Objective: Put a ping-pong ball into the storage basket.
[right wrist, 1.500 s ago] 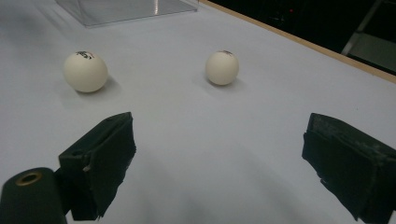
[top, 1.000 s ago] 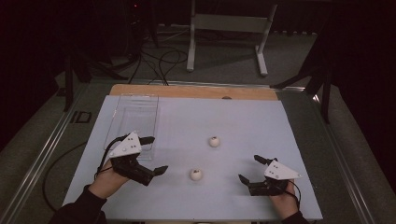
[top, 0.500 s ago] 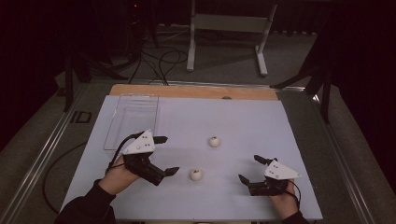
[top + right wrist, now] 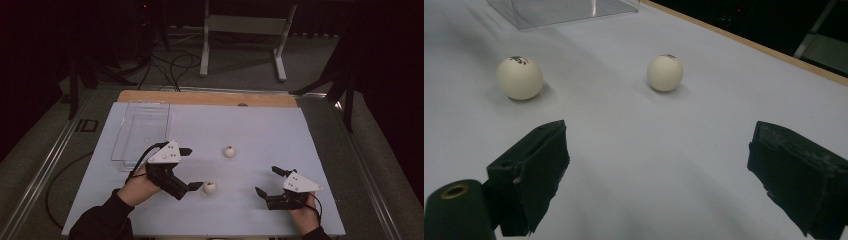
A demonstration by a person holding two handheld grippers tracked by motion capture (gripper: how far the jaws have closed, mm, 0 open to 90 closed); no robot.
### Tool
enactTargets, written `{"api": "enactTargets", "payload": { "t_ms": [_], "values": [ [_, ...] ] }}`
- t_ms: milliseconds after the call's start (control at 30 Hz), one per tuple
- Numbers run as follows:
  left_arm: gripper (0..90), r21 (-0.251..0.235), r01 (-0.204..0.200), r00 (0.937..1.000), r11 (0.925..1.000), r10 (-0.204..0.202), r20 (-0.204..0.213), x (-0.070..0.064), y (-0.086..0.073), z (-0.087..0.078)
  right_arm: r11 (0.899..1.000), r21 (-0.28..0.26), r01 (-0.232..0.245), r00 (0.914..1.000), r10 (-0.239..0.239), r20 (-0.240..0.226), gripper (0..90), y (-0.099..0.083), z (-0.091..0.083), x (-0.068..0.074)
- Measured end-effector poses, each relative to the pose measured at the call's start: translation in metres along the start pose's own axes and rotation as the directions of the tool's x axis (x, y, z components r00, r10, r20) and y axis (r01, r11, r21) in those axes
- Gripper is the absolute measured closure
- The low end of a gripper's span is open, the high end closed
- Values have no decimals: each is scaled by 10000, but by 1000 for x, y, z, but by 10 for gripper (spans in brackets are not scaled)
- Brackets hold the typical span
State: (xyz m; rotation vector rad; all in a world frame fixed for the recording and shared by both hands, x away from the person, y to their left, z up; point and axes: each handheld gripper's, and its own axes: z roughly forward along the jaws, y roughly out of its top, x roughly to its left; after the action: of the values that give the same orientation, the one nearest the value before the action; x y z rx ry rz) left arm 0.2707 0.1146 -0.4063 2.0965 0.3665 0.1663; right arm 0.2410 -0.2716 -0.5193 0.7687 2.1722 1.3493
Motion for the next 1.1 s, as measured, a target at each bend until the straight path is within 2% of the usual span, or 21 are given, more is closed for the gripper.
{"api": "enactTargets", "payload": {
  "t_ms": [300,433,667,733,800,1000,1100],
  "values": [
    [4,251,18,9996,9997,-25,268,-2,0,14,10000,31,14,10000,-14,-21,93,0,0,0],
    [4,179,-30,9991,9998,22,413,-2,-2,21,10000,33,14,10000,-14,-46,93,0,1,0],
    [4,275,-18,9991,9996,7,428,-5,-7,36,10000,12,-39,10000,39,-57,93,0,0,0],
    [4,551,77,9990,9985,-101,437,-5,-9,42,10000,27,-38,10000,38,-65,93,0,0,0],
    [4,597,163,9987,9981,-191,465,-5,-11,46,10000,12,-17,10000,17,-70,93,0,0,0],
    [4,1083,41,9994,9941,-76,324,-5,-17,57,10000,-16,-14,10000,14,-90,93,0,0,0],
    [4,1341,52,9989,9909,-114,456,-4,-20,63,10000,-14,10,10000,-10,-91,93,0,0,0]
  ]
}}
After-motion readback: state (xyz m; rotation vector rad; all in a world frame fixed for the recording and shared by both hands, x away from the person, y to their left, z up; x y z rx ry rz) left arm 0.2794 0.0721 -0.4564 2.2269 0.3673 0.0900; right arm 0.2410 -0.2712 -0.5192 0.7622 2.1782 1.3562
